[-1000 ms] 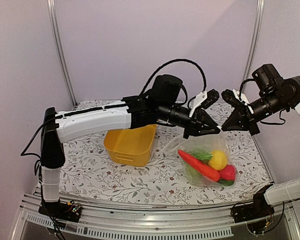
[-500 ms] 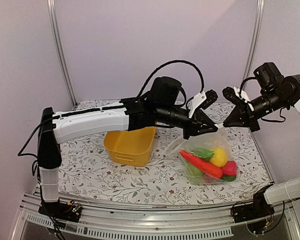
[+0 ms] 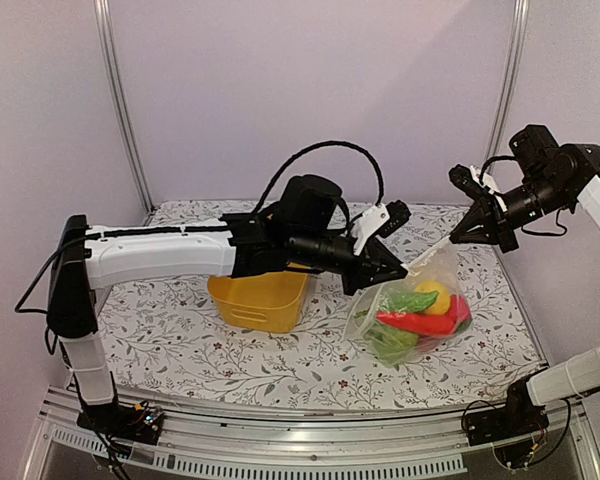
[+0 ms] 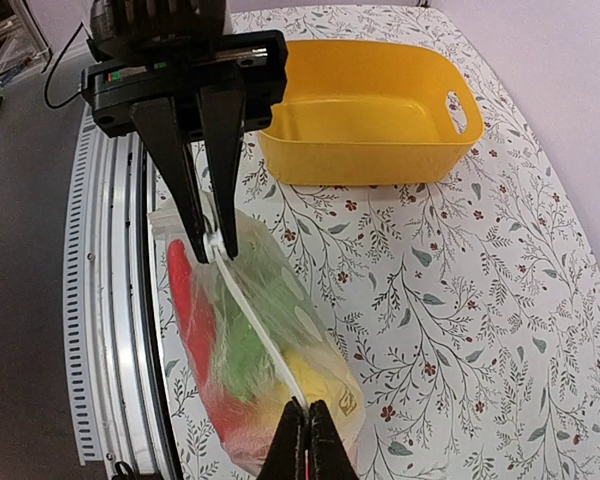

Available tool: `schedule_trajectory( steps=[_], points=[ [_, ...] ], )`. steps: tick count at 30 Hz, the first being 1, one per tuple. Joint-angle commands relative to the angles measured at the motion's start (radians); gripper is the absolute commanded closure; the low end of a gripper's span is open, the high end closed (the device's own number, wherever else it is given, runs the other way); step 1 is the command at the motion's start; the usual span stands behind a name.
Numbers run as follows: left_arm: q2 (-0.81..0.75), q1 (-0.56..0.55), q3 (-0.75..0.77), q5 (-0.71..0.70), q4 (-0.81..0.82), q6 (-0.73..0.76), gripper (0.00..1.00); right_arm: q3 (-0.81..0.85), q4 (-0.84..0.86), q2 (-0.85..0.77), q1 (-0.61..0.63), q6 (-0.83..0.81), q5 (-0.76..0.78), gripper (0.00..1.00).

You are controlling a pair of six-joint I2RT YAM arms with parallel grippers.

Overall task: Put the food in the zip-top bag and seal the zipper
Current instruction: Zip the zipper of the food storage bag.

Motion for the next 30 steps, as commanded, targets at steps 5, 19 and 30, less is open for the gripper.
schedule_trajectory(
  steps=[5,19,30],
  points=[
    [-0.100,0.010,-0.207,-0.049,-0.051,-0.036,1.00,0.017,0.035,0.016,-0.058,-0.033,0.001,1.00],
    [-0.194,0.010,-0.465,-0.107,0.000,-0.078,1.00,0.013,0.058,0.054,-0.093,-0.040,0.003,1.00],
    [-0.228,0.011,-0.515,-0.135,-0.002,-0.085,1.00,0.002,0.074,0.059,-0.092,-0.030,-0.011,1.00]
  ],
)
